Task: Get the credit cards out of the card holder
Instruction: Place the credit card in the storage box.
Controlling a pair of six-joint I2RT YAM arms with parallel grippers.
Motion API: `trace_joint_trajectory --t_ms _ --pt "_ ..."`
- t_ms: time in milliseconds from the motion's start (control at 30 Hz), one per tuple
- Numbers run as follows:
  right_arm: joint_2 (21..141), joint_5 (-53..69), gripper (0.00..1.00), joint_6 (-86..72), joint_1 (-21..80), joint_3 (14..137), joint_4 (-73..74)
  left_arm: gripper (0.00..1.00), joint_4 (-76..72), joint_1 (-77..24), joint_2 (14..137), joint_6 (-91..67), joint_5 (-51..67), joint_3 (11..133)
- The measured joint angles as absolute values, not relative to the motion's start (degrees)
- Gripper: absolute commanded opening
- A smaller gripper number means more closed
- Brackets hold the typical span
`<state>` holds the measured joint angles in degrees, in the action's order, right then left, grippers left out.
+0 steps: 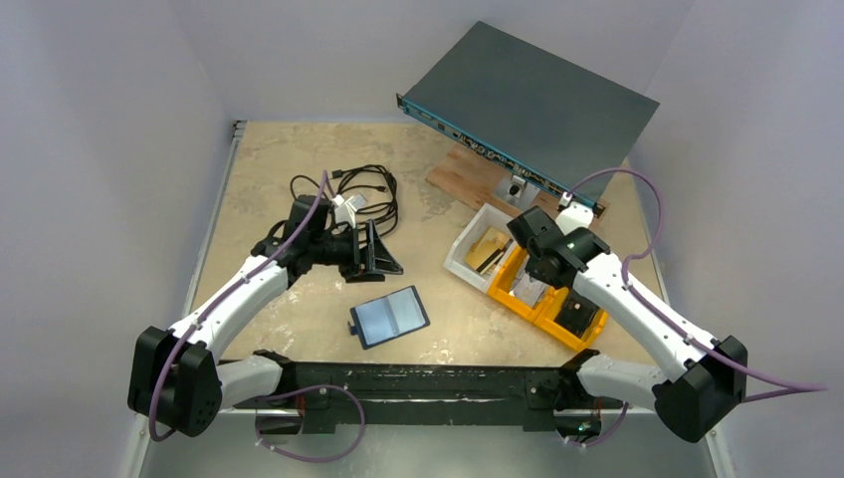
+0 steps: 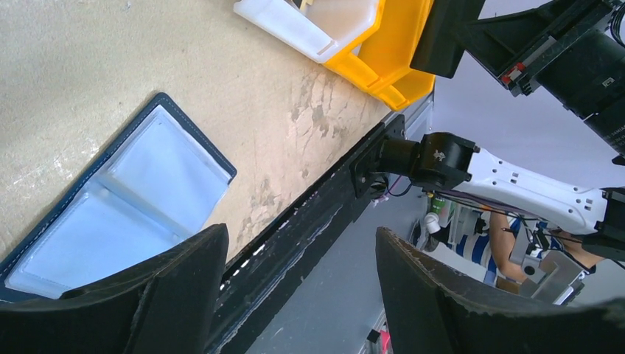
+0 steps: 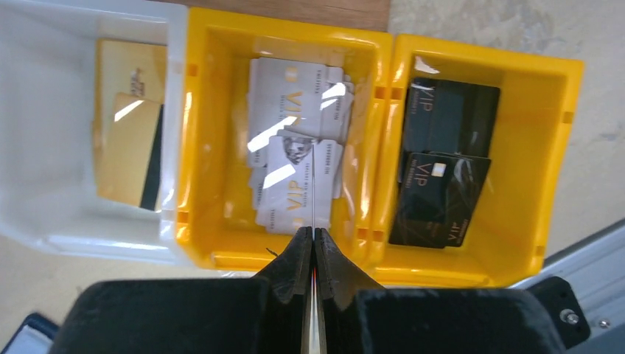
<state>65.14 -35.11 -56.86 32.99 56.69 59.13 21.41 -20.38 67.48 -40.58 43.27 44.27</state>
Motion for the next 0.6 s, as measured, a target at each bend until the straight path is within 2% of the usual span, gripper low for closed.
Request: trace_joint_trajectory --t_ms 367,600 --pt "68.4 -40.5 0.0 -66.6 31.0 58.2 72.3 0.73 22.4 -20.4 67.5 -39.4 43.1 44.3" --pt "64.7 -40.9 0.0 -74.2 29.2 55.7 74.8 0.72 22.4 -20.4 67.5 -39.4 43.2 44.3"
